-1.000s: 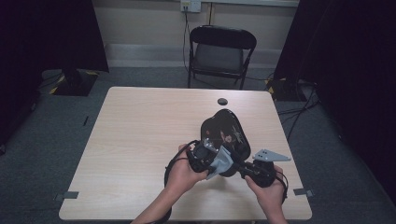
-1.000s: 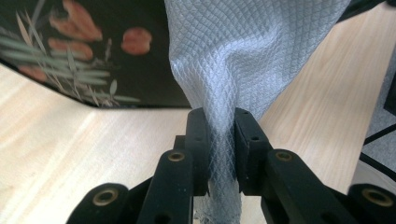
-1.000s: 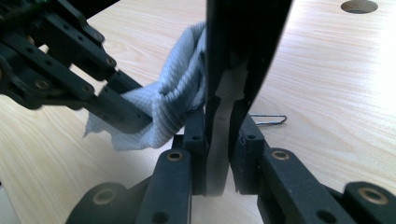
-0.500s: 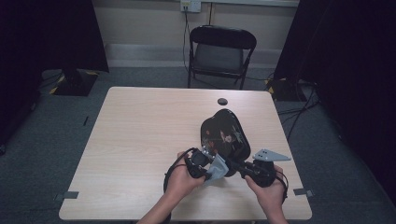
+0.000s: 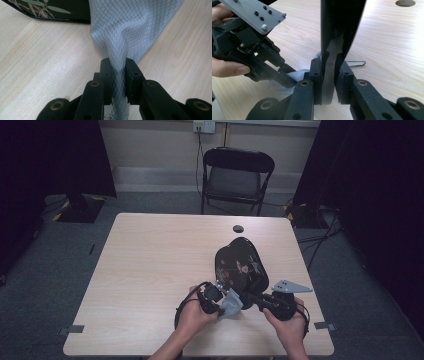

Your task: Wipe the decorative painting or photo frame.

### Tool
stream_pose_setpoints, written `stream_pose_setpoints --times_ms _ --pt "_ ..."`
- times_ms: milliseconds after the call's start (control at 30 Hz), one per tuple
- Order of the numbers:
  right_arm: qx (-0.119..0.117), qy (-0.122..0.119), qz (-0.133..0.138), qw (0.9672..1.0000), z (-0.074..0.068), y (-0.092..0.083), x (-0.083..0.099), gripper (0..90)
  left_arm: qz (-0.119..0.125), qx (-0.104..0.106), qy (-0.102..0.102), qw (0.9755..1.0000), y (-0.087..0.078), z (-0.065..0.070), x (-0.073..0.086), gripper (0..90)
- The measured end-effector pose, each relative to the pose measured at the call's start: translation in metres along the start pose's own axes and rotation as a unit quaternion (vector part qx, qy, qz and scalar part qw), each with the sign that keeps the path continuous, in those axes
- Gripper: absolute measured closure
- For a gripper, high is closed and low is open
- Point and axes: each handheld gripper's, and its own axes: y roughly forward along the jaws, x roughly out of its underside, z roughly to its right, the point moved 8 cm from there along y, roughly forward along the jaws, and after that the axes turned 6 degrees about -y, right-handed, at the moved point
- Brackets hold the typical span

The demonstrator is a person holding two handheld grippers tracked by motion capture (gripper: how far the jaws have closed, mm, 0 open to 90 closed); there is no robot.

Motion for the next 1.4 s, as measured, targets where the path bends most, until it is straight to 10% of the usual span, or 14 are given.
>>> stream_pose_setpoints --times_ms 367,833,1400 --pt "-0.001 -0.001 -0.005 1.0000 0.001 -0.003 0.005 74.2 0.050 0.006 0.022 0.9985 -0.048 0.012 -0.024 78.7" --pt "-0.010 -0.010 -0.018 0.9997 -0.002 -0.004 0.010 74.4 0.129 -0.009 0.058 0.9898 -0.134 0.031 -0.087 78.6" --pt "-0.012 -0.011 -0.017 0.9997 0.000 -0.008 0.011 74.9 0.083 0.009 0.079 0.9934 -0.085 0.046 -0.075 78.5"
